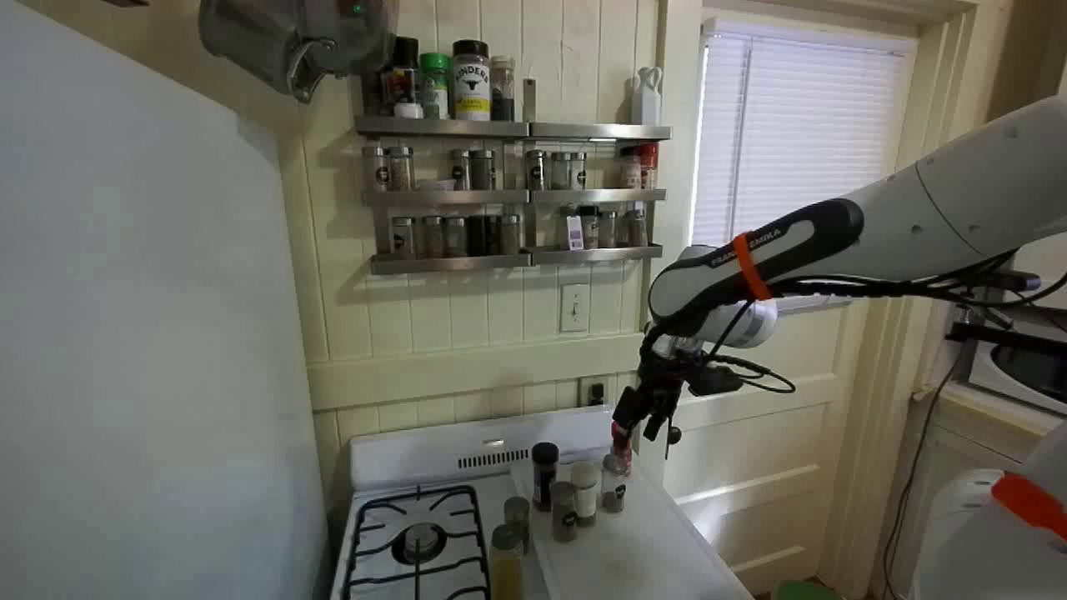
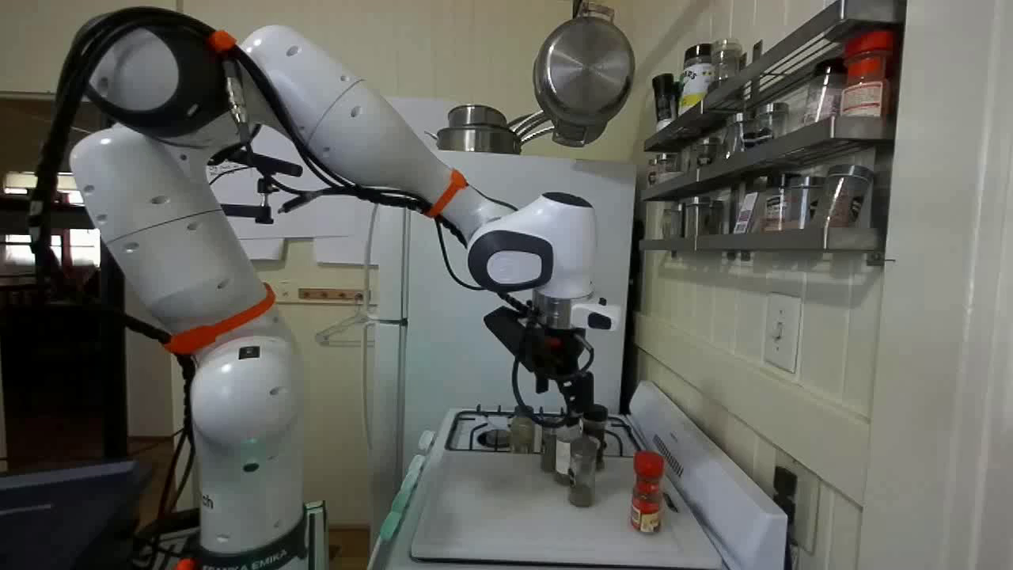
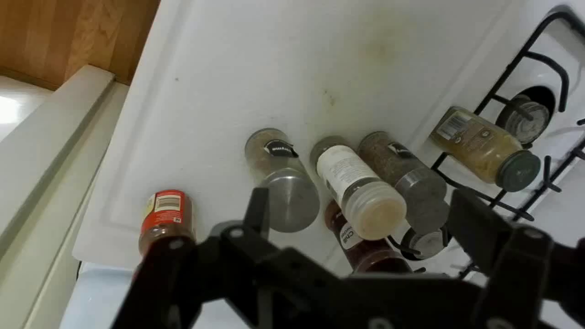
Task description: Put the grey lid for the bottle on the right, on the stove
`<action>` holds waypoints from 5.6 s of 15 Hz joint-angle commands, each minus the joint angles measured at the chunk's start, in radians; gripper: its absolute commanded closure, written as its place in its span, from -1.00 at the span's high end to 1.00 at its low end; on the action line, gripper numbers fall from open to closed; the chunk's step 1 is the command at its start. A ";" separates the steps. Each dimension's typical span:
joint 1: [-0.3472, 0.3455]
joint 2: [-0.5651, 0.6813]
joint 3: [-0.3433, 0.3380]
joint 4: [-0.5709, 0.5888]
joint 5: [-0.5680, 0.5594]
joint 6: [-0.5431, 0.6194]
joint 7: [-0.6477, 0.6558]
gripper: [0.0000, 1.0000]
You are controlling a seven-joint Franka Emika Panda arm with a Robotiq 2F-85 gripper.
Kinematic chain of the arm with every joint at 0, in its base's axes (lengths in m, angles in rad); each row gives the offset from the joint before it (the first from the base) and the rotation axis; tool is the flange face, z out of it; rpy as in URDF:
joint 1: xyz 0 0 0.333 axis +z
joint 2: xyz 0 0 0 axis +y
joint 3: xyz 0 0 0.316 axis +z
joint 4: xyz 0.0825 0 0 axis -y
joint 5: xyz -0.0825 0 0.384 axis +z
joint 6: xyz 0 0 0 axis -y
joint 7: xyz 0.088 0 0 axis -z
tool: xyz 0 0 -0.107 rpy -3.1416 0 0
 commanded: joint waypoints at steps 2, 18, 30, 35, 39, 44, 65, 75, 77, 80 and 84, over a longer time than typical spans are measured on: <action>-0.023 0.003 0.023 0.001 0.013 -0.004 -0.009 1.00; -0.098 -0.002 0.170 -0.021 -0.174 0.102 0.179 1.00; -0.091 0.054 0.222 0.035 -0.182 0.094 0.239 1.00; -0.081 0.083 0.260 0.045 -0.193 0.104 0.275 1.00; -0.069 0.116 0.279 0.052 -0.193 0.127 0.281 1.00; -0.050 0.162 0.304 0.069 -0.204 0.151 0.282 1.00; -0.039 0.101 0.131 -0.017 -0.088 0.192 0.028 1.00; -0.026 0.135 0.057 -0.017 0.020 0.197 -0.177 0.77; -0.027 0.140 0.054 -0.018 0.021 0.200 -0.189 0.75; -0.029 0.149 0.048 -0.019 0.024 0.205 -0.207 1.00; -0.033 0.166 0.043 -0.018 0.027 0.216 -0.225 0.51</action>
